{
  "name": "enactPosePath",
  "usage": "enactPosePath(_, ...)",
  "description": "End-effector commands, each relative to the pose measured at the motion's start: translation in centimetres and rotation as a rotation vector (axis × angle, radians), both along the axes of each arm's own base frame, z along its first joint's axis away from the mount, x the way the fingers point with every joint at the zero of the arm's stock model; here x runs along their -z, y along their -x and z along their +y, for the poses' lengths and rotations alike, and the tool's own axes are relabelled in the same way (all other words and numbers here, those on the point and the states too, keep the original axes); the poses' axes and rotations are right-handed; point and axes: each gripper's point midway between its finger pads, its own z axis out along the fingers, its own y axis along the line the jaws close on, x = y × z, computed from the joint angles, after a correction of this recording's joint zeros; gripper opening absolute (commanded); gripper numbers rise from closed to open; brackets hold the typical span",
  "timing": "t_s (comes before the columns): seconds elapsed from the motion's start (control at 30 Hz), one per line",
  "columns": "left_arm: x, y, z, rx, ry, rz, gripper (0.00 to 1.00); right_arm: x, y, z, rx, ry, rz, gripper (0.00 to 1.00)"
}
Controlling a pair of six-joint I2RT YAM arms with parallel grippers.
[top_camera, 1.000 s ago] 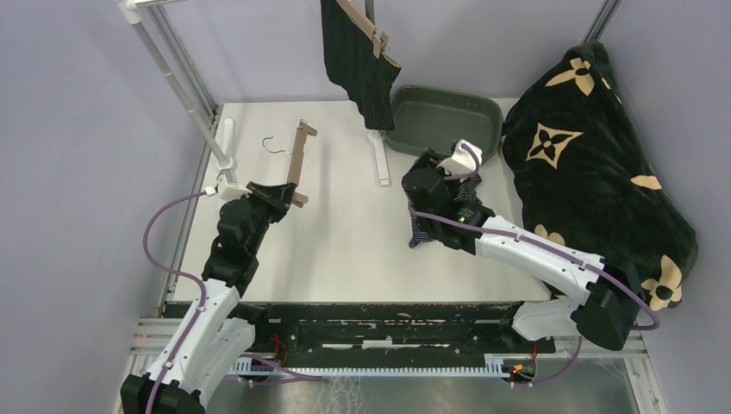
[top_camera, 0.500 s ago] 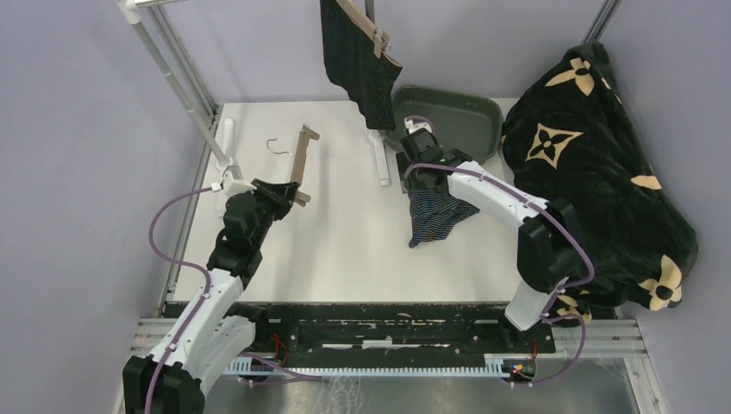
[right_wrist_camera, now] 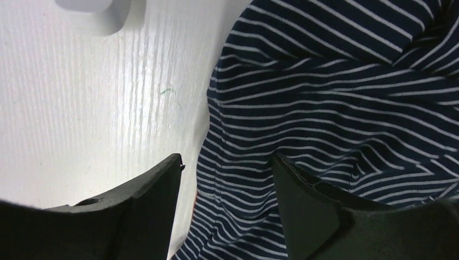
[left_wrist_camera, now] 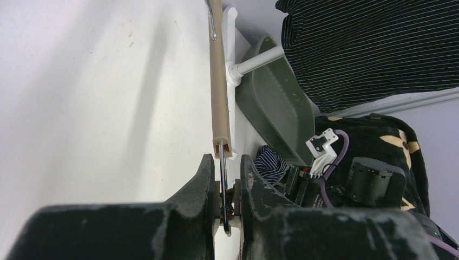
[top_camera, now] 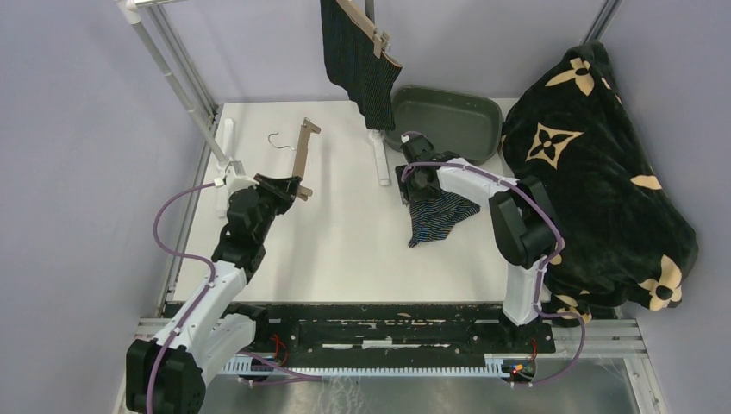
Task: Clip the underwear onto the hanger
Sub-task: Clamp the underwear onto the hanger.
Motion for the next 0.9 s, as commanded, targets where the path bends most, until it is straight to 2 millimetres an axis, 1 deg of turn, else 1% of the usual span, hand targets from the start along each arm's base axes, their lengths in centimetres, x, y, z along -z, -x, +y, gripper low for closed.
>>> enactPosePath(0.0,-2.7,-0.8,0.3,-0.028,0.029,-0.103,0.03,0.0,-2.2,0.8,0.012,-0.071,-0.043,0.69)
enactPosePath(0.07,-2.5,-0.8,0.3,-0.030,0.027,-0.100,0.03,0.6,-2.6,0.8,0.021,-0.083,-0.031,0.67)
enactPosePath(0.13,-2.3,-0.8,0.3,-0.031,0.023,-0.096,0.03,1.0,-3.0,0.7,0.030,-0.087,-0.022,0.59)
enactPosePath(0.17,-2.2,-0.9,0.4,-0.032,0.022,-0.094,0.03,1.3,-3.1,0.7,0.035,-0.088,-0.020,0.52)
enactPosePath(0.27,-1.9,-0.9,0.4,-0.032,0.019,-0.090,0.03,1.4,-3.3,0.4,0.066,-0.093,-0.025,0.18)
enactPosePath(0.3,-2.0,-1.0,0.4,-0.032,0.018,-0.090,0.03,0.9,-3.4,0.4,0.076,-0.105,-0.043,0.09)
enactPosePath(0.33,-1.9,-1.0,0.3,-0.031,0.018,-0.090,0.03,0.6,-3.3,0.4,0.092,-0.122,-0.057,0.02)
enactPosePath(0.4,-1.9,-1.0,0.3,-0.029,0.019,-0.089,0.03,-0.8,-3.4,0.5,0.134,-0.174,-0.115,0.00)
enactPosePath(0.5,-1.8,-1.0,0.2,-0.025,0.020,-0.089,0.03,-3.3,-3.6,0.5,0.263,-0.311,-0.225,0.00)
enactPosePath(0.6,-1.7,-1.0,0.2,-0.024,0.020,-0.087,0.03,-5.8,-3.1,-0.8,0.471,-0.487,-0.360,0.00)
enactPosePath(0.67,-1.7,-0.9,0.2,-0.023,0.023,-0.088,0.03,-7.7,-2.5,-3.1,0.660,-0.600,-0.479,0.00)
enactPosePath(0.73,-1.9,-0.8,0.2,-0.022,0.024,-0.092,0.03,-8.7,-1.3,-5.6,0.810,-0.681,-0.581,0.00)
enactPosePath(0.77,-1.9,-0.8,0.2,-0.022,0.024,-0.094,0.03,-8.7,-0.4,-7.1,0.879,-0.710,-0.623,0.00)
enactPosePath(0.87,-2.1,-0.7,0.2,-0.022,0.025,-0.099,0.03,-10.8,1.4,-10.1,1.005,-0.805,-0.753,0.00)
